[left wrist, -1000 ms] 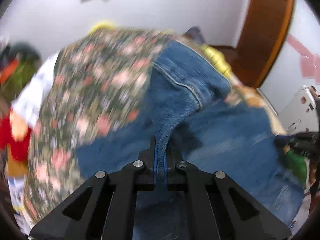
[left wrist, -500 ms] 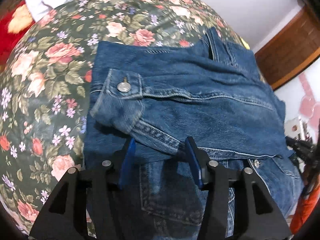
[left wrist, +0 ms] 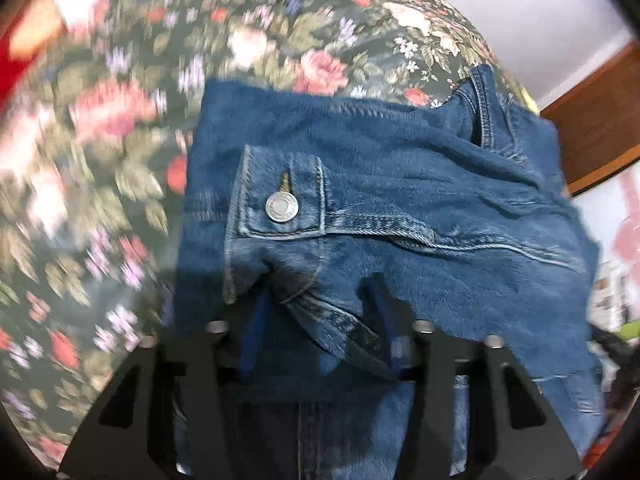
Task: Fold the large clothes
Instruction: 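Grasp the other jacket sleeve with the left tool and lift it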
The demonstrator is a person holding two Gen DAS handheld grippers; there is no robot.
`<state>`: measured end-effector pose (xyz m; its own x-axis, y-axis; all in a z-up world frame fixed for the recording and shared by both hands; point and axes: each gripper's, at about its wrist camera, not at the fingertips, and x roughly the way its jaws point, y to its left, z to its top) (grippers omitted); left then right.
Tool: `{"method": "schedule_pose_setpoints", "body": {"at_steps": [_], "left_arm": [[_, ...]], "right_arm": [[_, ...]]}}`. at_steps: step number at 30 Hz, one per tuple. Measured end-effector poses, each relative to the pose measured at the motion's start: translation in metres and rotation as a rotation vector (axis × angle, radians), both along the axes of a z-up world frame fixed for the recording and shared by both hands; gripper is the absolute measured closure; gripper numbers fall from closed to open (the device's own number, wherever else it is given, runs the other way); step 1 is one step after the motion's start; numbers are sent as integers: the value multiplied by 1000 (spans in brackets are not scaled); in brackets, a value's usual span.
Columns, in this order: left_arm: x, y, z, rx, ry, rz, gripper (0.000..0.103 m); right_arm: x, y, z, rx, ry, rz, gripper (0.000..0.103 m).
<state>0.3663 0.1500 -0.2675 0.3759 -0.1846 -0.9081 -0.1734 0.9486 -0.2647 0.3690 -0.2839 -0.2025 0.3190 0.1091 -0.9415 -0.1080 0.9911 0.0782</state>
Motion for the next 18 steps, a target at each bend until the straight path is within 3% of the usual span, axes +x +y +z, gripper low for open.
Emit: {"method": "schedule_pose_setpoints", "body": {"at_steps": [4,8,11,14,18], "left_arm": [[7,-28,30,199,-79,-35,85],[6,-47,79,322,-217,-68,86],[6,-49,128,318,-348,-77,86],[9,-45,161,319,-424,-66,86],[-1,-42,172,343,-474,-65,86]], "right_arm": [[3,-13,-2,93,34,-50,93],[5,-26,-5,185,67,-94,93],[6,-28,-5,211,82,-107,93],[7,-25,6,187,64,-91,93],[12,-15,33,136,-32,-53,93]]}}
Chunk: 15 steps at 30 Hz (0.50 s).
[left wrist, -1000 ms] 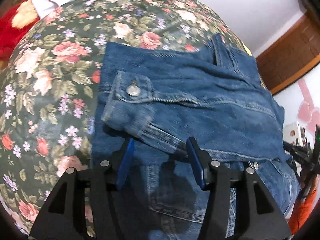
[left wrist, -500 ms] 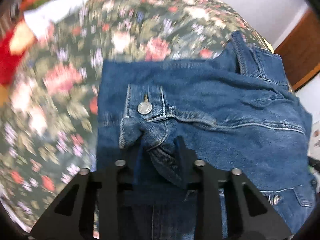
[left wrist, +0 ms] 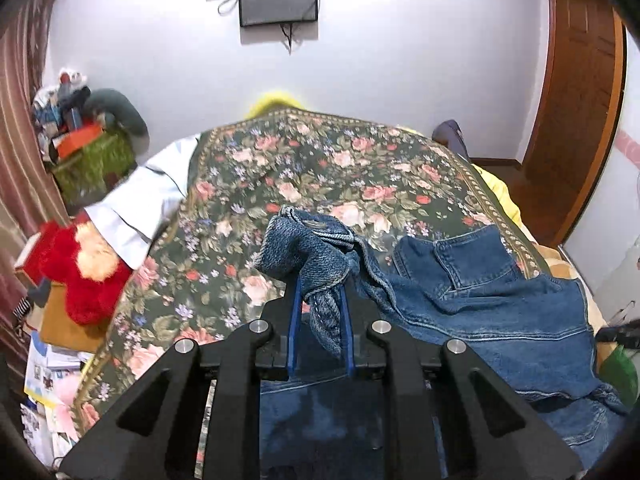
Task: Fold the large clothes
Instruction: 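Grasp the other jacket sleeve with the left tool and lift it, then lay the sleeve onto the jacket with the left tool and open both tools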
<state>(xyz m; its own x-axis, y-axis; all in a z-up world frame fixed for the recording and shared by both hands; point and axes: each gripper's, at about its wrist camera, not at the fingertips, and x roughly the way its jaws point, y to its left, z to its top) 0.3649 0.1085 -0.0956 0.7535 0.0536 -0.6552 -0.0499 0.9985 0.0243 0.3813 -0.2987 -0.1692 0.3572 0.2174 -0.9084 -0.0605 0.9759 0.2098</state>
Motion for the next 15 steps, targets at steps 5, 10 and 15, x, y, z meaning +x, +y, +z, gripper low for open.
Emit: {"method": "schedule_pose_setpoints", "body": {"at_steps": [5,10,15], "left_arm": [[-7,13,-46,10,96,40,85],[-12,37,-133,-70,302,73,82],[-30,37,-174,-112,379,84,77]], "right_arm": [[17,12,-5,-38,-14,26,93],[19,32,-39,-209,-7,109,93],[9,30,-34,-258,-56,115,92]]}}
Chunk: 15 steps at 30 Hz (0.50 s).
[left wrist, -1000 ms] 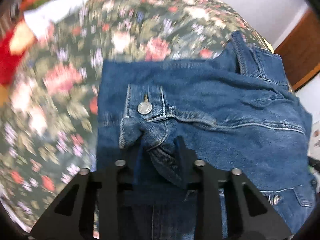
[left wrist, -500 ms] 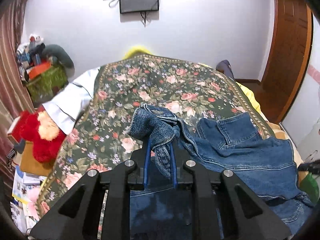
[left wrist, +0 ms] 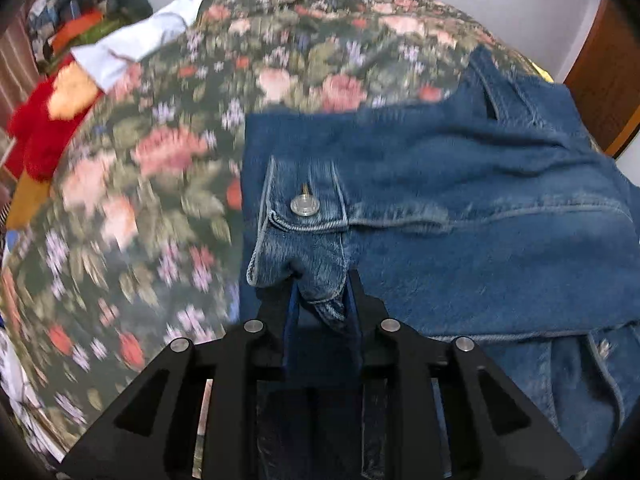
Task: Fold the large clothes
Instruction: 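Lay the sleeve onto the jacket with the left tool and open both tools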
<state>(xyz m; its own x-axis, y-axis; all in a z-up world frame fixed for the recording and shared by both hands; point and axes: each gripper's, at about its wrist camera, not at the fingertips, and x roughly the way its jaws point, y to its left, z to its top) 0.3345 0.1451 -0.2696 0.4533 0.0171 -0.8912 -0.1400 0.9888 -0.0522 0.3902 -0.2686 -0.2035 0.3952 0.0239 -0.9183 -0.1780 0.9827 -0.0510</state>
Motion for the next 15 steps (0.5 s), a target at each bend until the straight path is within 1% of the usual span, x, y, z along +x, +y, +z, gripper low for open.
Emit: {"method": "schedule_pose_setpoints", "body": {"at_steps": [2,3,5,6,7,8,9,11,12,14,15], "left_arm": [[-6,3,-1,-17,1,9,75],[-9,6,-1,-27,5,16,71],[-15,11,-1,-21,13,28,58],[-18,14,-1,2,18,40,44],[-21,17,-1,18,25,49,35],[-25,21,0,20,34,50,33],[-31,25,0,6,46,42,33],[-41,31,1,24,71,37,33],[-49,35,3,46,75,27,33],[-56,40,8,63,78,23,33],[-58,44,13,66,73,29,33]], "right_arm": [[0,-3,1,9,1,-17,90],[0,-3,2,10,1,-23,90],[-5,-2,2,-8,-2,-26,89],[-6,0,2,-28,-7,-23,88],[-8,2,2,-46,-14,-17,87],[-10,4,2,-75,-22,-14,76],[-14,6,3,-145,-46,-23,47],[-24,8,5,-284,-118,-36,13],[-30,4,7,-285,-141,-25,13],[-34,-7,10,-226,-112,-33,13],[-35,-16,12,-177,-95,-48,13]]}}
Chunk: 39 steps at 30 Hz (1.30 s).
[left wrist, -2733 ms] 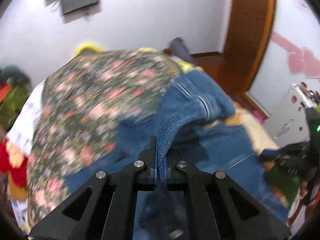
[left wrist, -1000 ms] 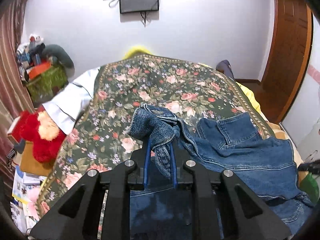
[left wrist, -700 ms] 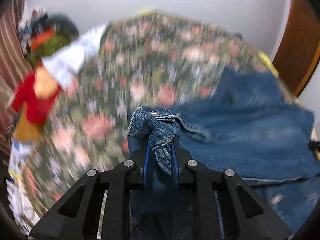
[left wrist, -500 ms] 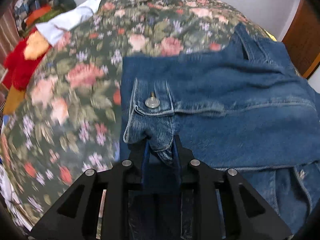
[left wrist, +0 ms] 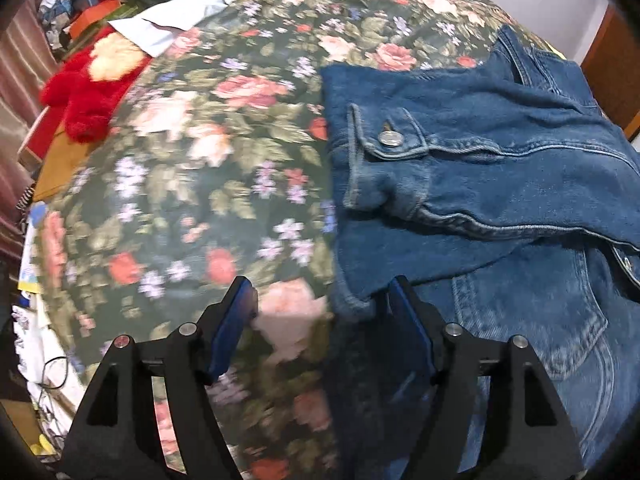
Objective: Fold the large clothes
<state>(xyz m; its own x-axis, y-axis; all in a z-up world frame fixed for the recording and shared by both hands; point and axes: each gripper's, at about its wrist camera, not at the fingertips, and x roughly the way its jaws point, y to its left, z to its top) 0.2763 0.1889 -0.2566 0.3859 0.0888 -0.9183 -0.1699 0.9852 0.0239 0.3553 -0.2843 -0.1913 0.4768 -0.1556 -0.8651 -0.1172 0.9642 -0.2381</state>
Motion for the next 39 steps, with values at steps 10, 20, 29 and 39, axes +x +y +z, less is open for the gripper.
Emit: {"method": "schedule_pose_setpoints", "body": {"at_steps": [10,20,29,39], "left_arm": [[59,25,42,-114,-97,14,25],[148,26,-17,-151,28,-1,25],[183,-11,-21,68,-27,-52,84],[152,-2,71,142,-259,-30,97]], "right_arm": [[36,-27,20,376,27,-89,13],[94,-42,-8,553,70,-200,27],[101,-24,-15,521,32,-144,80],[106,25,33,351,-103,14,88]]}}
